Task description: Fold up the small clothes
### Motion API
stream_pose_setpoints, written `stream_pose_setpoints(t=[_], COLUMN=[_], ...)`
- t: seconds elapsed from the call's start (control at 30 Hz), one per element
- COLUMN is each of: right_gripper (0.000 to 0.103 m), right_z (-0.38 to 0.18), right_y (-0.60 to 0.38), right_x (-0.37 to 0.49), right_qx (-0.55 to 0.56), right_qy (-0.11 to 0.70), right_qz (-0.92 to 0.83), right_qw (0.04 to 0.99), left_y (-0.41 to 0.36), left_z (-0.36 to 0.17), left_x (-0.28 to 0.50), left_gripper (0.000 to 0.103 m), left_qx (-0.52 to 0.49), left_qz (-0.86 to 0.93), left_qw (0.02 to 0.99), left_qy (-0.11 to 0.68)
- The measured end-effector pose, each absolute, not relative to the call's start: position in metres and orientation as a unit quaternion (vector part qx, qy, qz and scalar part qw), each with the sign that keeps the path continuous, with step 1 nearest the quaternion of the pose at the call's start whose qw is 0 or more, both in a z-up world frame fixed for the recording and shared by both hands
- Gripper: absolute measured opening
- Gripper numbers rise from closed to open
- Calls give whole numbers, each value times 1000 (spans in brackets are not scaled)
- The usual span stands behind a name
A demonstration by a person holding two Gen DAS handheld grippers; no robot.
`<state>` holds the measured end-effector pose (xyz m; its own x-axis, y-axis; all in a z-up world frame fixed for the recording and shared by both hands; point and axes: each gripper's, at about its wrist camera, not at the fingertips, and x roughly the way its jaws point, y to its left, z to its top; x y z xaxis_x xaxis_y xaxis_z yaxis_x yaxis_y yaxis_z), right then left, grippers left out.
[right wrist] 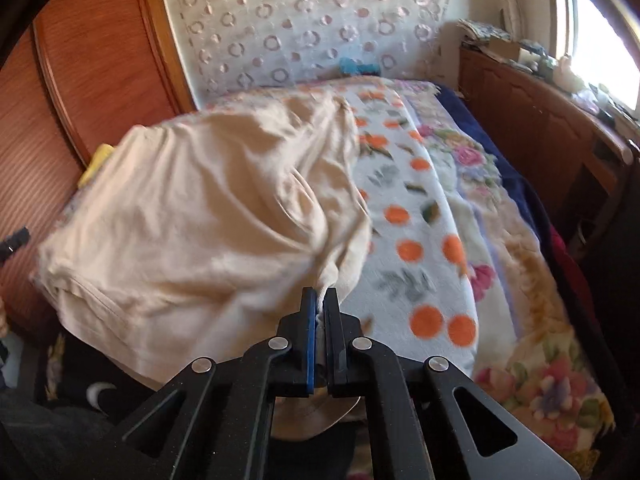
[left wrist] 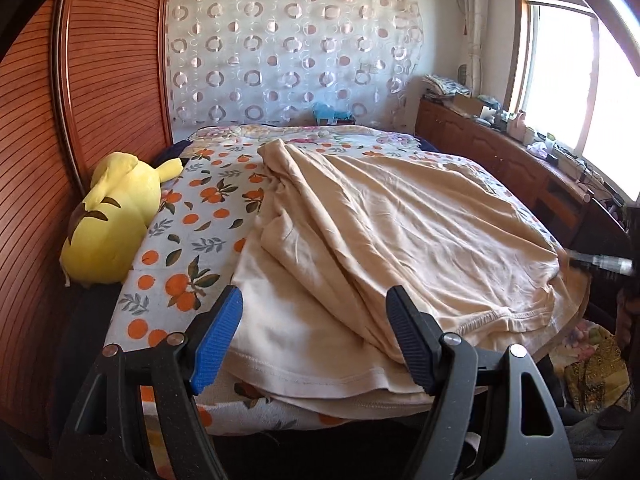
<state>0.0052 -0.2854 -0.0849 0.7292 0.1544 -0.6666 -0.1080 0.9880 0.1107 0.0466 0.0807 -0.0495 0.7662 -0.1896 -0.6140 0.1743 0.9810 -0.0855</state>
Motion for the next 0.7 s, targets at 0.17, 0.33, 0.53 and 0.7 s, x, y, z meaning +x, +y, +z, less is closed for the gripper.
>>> stream_pose_setpoints(t=[0.17,0.33,0.53,0.7], right_gripper=[3,3,3,11], right_z=[-27,13,16,1], right_y=[-230,-118,3,31], right_x=[34,61,59,76], right_qx=[1,-52,-80,-98], right_qy=[310,277,285,318], right_qz=[146,266,403,420], right_qw=[940,922,866,844], left_y=[99,136,183,194], left_z=[-52,-55,-60,-59], left_x=[40,31,18,20], left_gripper=[75,75,75,75], left_qx=[-24,-41,-63,-73], left_qz=[-81,-48,-6,-2], left_qw=[940,943,941,942], left_qy=[330,328,331,328])
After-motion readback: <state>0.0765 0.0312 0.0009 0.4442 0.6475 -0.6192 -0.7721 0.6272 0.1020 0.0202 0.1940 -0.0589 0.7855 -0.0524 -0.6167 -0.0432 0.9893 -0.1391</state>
